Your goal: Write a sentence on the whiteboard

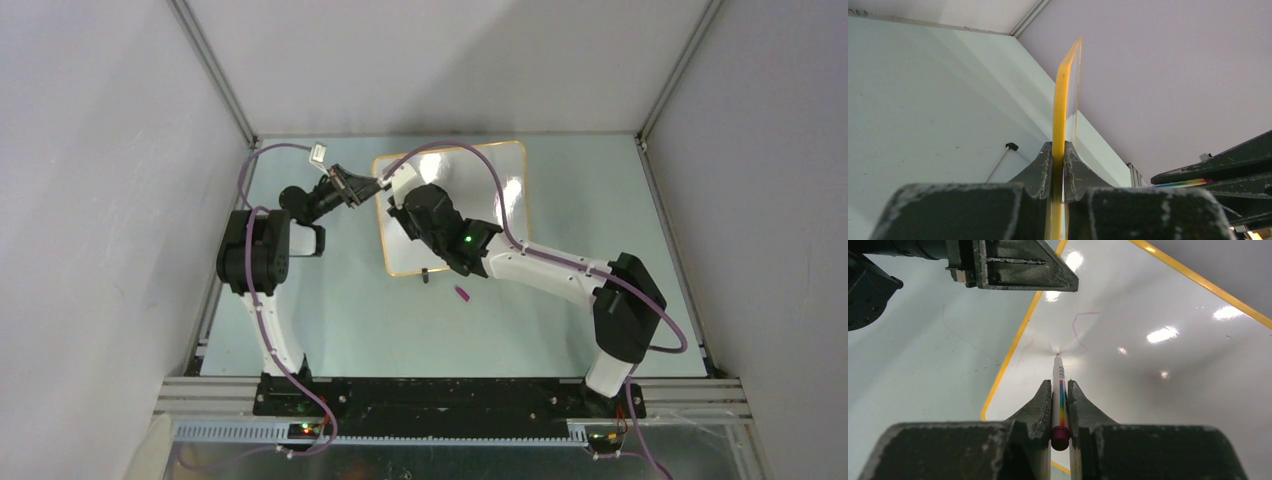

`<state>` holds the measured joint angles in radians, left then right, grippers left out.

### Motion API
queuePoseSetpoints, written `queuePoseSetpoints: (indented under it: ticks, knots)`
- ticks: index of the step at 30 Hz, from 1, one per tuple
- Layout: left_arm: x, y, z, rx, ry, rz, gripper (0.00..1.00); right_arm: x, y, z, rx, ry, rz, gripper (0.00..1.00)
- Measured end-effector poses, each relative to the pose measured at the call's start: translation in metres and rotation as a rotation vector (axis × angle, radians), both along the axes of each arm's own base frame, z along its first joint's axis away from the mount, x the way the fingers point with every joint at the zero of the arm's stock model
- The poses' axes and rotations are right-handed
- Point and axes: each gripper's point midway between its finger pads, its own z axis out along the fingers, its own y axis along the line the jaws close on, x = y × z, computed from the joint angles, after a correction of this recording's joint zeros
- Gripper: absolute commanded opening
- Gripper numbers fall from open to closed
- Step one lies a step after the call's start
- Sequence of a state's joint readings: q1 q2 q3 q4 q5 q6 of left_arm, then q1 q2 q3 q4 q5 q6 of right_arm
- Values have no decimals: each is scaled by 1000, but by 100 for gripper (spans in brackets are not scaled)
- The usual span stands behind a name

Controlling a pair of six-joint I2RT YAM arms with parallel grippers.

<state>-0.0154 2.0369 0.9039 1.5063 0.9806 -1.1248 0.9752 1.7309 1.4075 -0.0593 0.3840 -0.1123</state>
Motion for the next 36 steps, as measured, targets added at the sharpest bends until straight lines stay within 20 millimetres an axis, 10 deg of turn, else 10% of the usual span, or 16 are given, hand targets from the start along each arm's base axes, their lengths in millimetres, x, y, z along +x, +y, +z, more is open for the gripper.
queuePoseSetpoints:
  ticks: [36]
  knots:
    - [0, 0, 0, 0, 0, 0, 0, 13, -40, 36, 44, -25, -34, 0]
